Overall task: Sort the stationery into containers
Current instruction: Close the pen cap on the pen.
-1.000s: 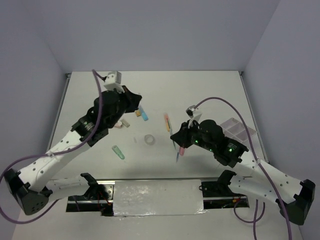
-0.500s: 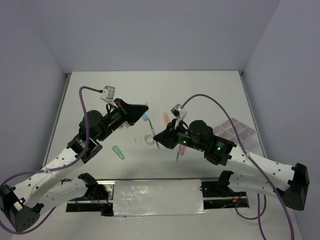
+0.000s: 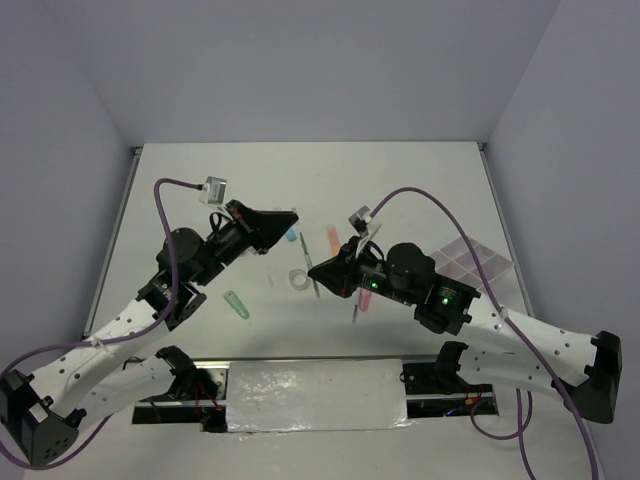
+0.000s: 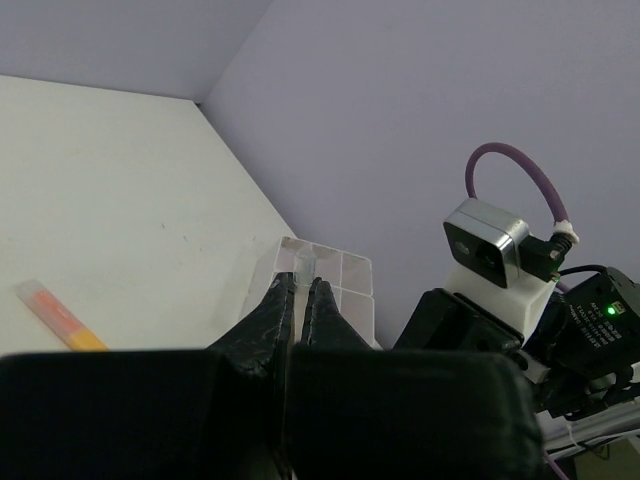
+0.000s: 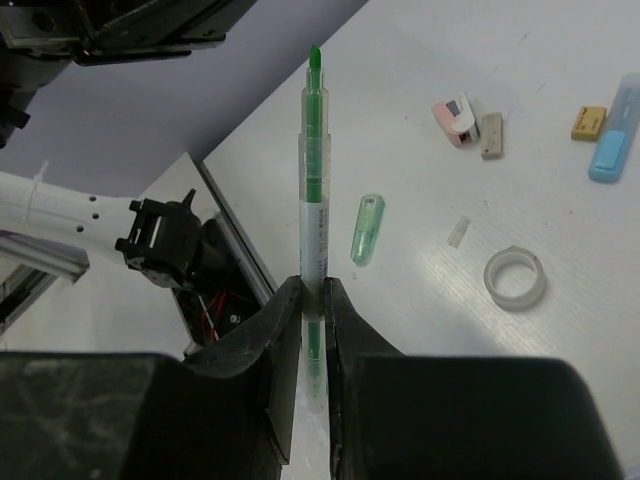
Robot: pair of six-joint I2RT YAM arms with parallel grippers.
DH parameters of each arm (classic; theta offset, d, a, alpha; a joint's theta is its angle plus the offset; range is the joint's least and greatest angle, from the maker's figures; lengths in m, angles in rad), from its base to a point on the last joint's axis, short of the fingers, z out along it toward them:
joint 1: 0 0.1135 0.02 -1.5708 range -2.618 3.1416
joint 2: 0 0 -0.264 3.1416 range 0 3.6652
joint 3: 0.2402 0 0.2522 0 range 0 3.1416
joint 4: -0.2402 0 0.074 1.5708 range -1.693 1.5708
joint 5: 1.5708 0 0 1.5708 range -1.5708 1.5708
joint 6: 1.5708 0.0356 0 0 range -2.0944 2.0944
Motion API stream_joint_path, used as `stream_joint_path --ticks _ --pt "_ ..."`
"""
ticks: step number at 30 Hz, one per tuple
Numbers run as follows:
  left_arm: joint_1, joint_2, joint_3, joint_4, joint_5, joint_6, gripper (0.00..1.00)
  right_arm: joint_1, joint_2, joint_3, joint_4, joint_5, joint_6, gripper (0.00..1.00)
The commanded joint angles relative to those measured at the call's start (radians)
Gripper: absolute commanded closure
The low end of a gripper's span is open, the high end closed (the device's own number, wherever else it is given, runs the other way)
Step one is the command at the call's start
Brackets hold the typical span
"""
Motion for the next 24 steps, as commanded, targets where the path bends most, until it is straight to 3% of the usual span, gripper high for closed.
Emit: stream_joint_path --ticks 1,24 --pt "0.004 -0.006 0.0 0.104 0.014 -0.024 1.0 0.011 -0.031 0.025 0.068 0.031 0.002 0.99" --pt "0.003 0.043 -0.011 0.149 0.046 -0.077 1.0 0.012 -0.017 0.048 0.045 0.067 0.003 0.99"
